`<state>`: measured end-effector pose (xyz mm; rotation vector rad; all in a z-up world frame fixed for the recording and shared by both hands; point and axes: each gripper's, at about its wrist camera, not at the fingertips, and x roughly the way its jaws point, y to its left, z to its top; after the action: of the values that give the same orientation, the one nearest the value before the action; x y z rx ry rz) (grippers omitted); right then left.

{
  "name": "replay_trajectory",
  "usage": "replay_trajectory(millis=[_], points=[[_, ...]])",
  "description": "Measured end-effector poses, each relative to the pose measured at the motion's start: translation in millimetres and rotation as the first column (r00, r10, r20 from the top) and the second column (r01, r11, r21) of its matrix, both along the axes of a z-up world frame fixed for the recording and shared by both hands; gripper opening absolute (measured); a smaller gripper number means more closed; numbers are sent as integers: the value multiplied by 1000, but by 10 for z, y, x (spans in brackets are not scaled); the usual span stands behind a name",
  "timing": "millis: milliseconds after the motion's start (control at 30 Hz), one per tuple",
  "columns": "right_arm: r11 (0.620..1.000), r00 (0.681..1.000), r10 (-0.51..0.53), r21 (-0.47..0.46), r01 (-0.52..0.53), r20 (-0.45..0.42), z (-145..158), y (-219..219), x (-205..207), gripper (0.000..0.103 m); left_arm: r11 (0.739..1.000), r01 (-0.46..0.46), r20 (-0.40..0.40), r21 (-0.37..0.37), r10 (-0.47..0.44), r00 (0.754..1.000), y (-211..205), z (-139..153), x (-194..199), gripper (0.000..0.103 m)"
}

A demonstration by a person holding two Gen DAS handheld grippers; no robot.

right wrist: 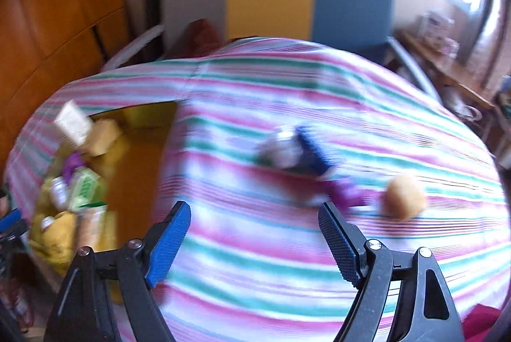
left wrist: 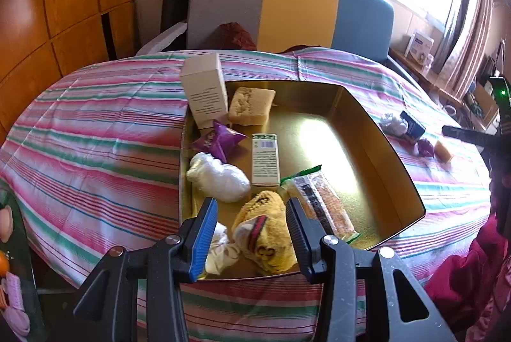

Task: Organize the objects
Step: 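Move the left gripper to the clear plastic-wrapped ball while the right gripper moves toward the sponge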

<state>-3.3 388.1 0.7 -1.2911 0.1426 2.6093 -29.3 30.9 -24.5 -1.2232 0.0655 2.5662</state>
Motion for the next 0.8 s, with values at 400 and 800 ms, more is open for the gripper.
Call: replay_trajectory(millis=[400,800], points=[[910,916,-401,-120,398,-6,-361,1486,353,86,990,114,-29,-83,-117,993,607,140,-72,45],[917,924,-381,-117,380,18,-405,1455,334,88,957,253,-19,-143,-258,966,1409,146,-187,45]])
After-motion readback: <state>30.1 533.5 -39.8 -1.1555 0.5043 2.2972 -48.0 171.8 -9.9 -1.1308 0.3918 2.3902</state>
